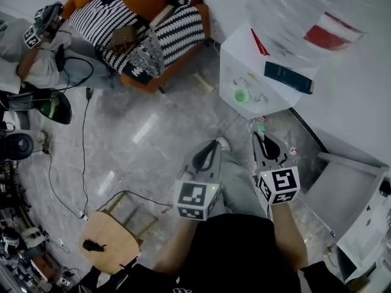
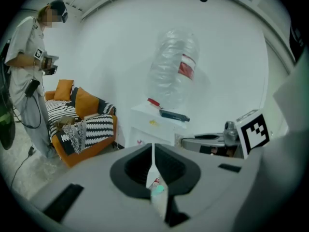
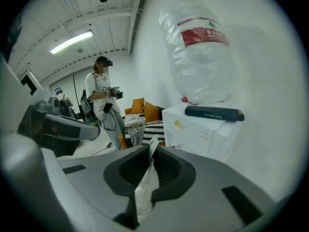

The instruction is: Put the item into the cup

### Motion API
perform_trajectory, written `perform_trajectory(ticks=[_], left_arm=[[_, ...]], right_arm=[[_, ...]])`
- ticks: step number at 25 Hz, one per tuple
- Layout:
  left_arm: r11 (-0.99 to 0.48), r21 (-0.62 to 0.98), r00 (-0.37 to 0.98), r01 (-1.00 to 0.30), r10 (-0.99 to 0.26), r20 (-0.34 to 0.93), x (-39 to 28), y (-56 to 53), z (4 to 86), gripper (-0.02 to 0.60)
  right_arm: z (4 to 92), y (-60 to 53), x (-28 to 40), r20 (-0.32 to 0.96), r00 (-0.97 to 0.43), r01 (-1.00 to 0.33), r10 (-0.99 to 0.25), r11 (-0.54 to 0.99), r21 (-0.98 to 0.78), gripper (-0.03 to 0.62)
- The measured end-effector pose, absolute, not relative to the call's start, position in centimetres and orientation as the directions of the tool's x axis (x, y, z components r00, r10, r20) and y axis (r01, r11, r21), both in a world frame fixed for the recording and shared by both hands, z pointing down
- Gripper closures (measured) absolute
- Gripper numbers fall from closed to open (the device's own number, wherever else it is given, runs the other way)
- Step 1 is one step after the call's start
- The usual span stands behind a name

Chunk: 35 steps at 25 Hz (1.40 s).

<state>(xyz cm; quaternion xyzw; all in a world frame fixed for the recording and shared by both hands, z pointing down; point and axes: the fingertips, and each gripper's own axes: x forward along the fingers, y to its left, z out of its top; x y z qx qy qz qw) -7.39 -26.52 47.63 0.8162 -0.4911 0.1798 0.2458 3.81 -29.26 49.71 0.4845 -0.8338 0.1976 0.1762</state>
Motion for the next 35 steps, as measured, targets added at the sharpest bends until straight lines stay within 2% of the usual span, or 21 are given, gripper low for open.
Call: perform_trajectory(ticks=[15,25,35], left_arm=[[-0.355,0.278,0.450,-0.892,-0.657,0.605,-7.8,-33.3,57.9,0.568],[-0.258,0.330,0.418,-0.908,-0.617,0.667,-8.2,-33.1,64.2,0.568],[-0.236,0.311,0.390,-0.921,-0.583,0.713,-8.4,-32.3,68.2,0.568]], right_arm=[[60.6,-38.2,2.7,0.560,-0.444,-0.886,-0.699,0.433,-0.162,0.560],[68.6,-41.5,2.6,0.619,-0.383,-0.907,-0.685,0.405,-0.113,0.560],[73.2,-43.2,3.1,0.619,-0.317,-0.939,-0.719,0.330,-0.097,0.560]])
